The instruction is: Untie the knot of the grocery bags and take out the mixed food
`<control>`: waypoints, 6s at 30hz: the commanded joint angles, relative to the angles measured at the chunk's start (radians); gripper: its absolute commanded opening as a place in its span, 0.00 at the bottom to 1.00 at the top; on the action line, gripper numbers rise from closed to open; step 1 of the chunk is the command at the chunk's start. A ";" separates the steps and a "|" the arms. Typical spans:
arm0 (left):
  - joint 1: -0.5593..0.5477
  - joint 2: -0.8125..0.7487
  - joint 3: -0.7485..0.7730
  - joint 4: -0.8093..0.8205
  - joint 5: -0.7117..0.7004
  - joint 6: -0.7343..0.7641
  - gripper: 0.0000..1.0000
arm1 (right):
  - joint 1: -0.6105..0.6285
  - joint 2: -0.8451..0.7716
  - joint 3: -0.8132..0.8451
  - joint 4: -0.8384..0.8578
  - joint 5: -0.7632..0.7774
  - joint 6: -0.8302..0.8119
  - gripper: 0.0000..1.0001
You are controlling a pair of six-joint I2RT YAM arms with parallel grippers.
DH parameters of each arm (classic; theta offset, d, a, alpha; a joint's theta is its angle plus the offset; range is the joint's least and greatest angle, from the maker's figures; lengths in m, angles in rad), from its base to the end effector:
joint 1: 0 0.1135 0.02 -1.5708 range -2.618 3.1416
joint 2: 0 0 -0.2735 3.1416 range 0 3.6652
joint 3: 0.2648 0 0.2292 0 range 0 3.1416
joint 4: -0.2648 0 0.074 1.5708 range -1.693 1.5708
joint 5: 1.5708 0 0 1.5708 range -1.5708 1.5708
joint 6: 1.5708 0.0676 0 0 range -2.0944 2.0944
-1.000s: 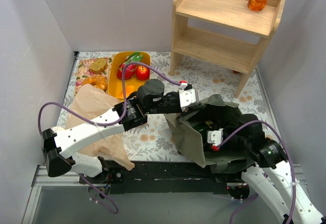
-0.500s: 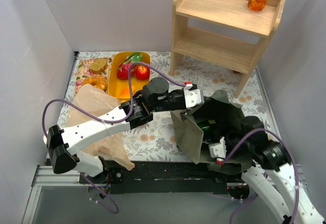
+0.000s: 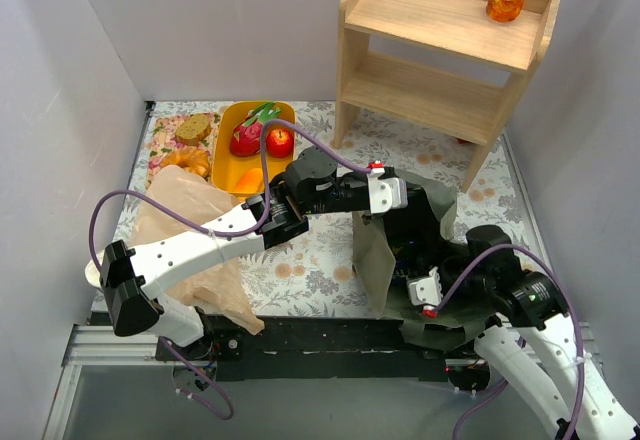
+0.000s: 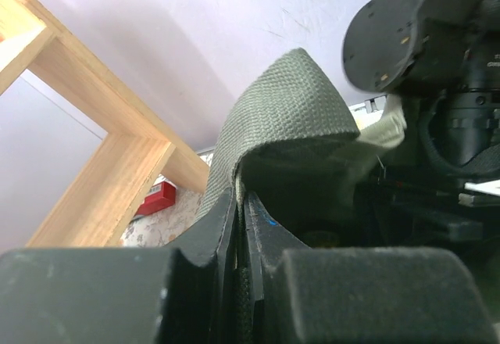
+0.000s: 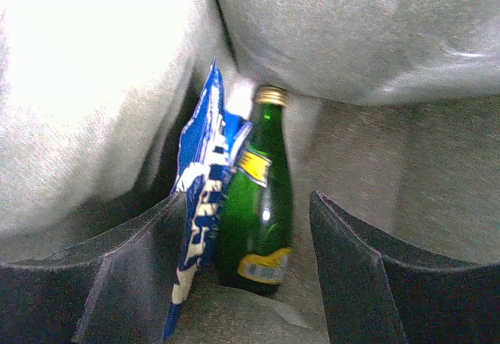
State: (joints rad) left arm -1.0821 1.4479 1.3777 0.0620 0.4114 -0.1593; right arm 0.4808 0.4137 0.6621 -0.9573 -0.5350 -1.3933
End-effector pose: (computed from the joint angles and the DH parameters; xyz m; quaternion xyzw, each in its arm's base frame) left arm 0.1392 -0.3193 0.4281 0.4382 0.5583 -0.5189 0.4764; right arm 0.0457 0.0627 0.2499 -0.7715 0.4299 0.0381 0.4675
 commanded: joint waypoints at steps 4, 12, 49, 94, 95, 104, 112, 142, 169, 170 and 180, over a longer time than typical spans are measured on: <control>-0.016 -0.054 0.055 0.186 0.073 0.040 0.05 | 0.002 0.068 0.008 -0.061 -0.059 0.054 0.75; -0.016 -0.052 0.047 0.183 0.040 0.030 0.05 | 0.001 0.160 0.106 -0.130 -0.134 0.033 0.82; 0.306 0.190 0.493 -0.017 -0.177 -0.532 0.96 | 0.002 0.398 0.843 0.030 0.265 0.344 0.01; 0.403 0.063 0.309 -0.013 0.138 -0.491 0.00 | 0.002 0.761 1.031 0.654 0.283 0.720 0.39; 0.403 0.069 0.329 -0.040 0.072 -0.447 0.00 | 0.001 0.760 1.039 0.666 0.324 0.749 0.50; 0.461 0.130 0.371 -0.020 -0.049 -0.106 0.00 | -0.005 0.617 0.900 0.790 0.575 0.758 0.81; 0.459 0.236 0.336 -0.024 -0.066 0.138 0.00 | -0.042 0.563 0.840 0.787 0.639 0.721 0.80; 0.396 0.775 0.549 0.602 -0.145 0.452 0.00 | -0.171 0.453 0.654 0.775 0.570 0.859 0.78; 0.333 0.907 0.699 0.194 -0.189 0.738 0.00 | -0.229 0.427 0.570 0.769 0.543 0.913 0.78; 0.335 0.910 0.716 0.184 -0.191 0.742 0.00 | -0.229 0.427 0.568 0.769 0.543 0.915 0.78; 0.340 0.951 0.816 0.055 -0.191 0.739 0.06 | -0.255 0.418 0.588 0.756 0.509 0.915 0.78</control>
State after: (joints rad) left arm -0.7437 2.4020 2.1201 0.2161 0.2325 0.5819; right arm 0.2382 0.8505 1.2320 -0.2298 -0.0124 -0.4961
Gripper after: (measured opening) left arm 0.030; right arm 0.782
